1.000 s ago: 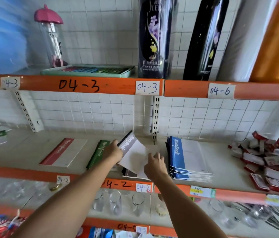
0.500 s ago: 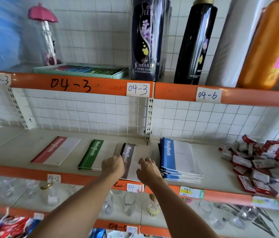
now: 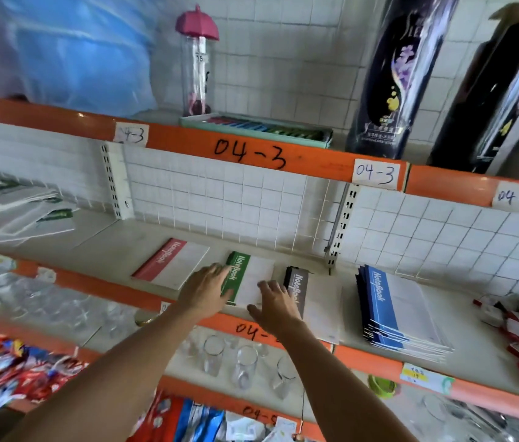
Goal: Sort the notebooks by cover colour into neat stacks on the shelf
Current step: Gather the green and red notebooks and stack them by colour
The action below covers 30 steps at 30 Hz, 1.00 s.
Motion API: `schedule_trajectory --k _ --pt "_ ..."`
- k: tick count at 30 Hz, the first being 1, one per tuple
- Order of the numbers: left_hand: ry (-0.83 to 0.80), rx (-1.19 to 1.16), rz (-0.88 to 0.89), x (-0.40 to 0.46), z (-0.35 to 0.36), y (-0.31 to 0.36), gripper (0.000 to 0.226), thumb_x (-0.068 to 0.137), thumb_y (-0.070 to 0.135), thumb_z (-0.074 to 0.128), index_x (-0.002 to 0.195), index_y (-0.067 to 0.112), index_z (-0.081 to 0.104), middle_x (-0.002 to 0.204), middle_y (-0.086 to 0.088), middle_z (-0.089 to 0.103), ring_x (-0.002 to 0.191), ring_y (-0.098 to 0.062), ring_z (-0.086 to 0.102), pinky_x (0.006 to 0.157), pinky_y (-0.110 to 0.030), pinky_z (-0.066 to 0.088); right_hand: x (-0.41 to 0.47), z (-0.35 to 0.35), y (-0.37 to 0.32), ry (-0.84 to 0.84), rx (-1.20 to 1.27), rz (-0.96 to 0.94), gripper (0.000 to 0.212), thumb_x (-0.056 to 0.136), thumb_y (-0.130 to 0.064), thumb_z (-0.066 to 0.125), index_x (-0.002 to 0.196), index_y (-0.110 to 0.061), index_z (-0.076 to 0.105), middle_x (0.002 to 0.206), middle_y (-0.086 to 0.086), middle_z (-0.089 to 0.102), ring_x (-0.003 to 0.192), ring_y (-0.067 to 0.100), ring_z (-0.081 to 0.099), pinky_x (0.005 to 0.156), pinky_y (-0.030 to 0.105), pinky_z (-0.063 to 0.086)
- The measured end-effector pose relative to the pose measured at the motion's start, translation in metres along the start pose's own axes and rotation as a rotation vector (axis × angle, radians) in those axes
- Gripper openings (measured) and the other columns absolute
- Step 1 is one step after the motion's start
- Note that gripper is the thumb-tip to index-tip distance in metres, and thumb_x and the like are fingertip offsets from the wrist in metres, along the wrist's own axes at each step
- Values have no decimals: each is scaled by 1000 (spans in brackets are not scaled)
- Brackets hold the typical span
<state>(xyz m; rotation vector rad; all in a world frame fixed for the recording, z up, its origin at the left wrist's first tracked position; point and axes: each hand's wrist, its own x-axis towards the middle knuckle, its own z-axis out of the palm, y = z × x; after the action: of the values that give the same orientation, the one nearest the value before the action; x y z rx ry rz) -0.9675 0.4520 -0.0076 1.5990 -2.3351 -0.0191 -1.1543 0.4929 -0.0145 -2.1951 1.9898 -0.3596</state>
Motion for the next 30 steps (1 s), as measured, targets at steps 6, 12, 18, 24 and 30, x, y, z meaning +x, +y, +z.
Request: schedule_trajectory --k 6,12,18,24,30 --pt "-44 21 -86 -39 -28 -109 50 93 48 56 133 18 53 128 -7 63 116 -29 59 94 -36 48 25 34 -104 26 53 -54 57 92 -44 58 139 -14 46 137 10 50 127 30 46 106 36 33" --pt "-82 99 -143 -76 -48 -227 53 94 54 46 134 19 53 125 -6 65 119 -27 56 100 -36 40 58 74 -220 0 87 -99 57 93 -44 58 140 -14 46 138 11 50 127 31 46 106 37 34" --pt "-94 67 -207 -100 -69 -322 58 93 58 39 135 20 53 129 -4 64 120 -27 57 100 -37 43 85 118 -318 -19 146 -140 53 94 -40 57 139 -15 48 136 9 51 124 32 49 105 37 37" --pt "-141 154 -276 -88 -85 -404 47 96 52 45 130 20 53 123 -6 65 116 -28 59 96 -37 45 136 139 -383 -41 176 -158 54 94 -39 57 141 -15 46 140 8 49 129 30 45 109 37 33" --pt "-107 140 -347 -53 -88 -499 50 94 50 48 132 18 52 125 -7 63 115 -31 58 94 -39 47 216 176 -441 -68 204 -153 44 96 -35 55 134 -14 52 135 10 52 124 33 48 104 37 35"
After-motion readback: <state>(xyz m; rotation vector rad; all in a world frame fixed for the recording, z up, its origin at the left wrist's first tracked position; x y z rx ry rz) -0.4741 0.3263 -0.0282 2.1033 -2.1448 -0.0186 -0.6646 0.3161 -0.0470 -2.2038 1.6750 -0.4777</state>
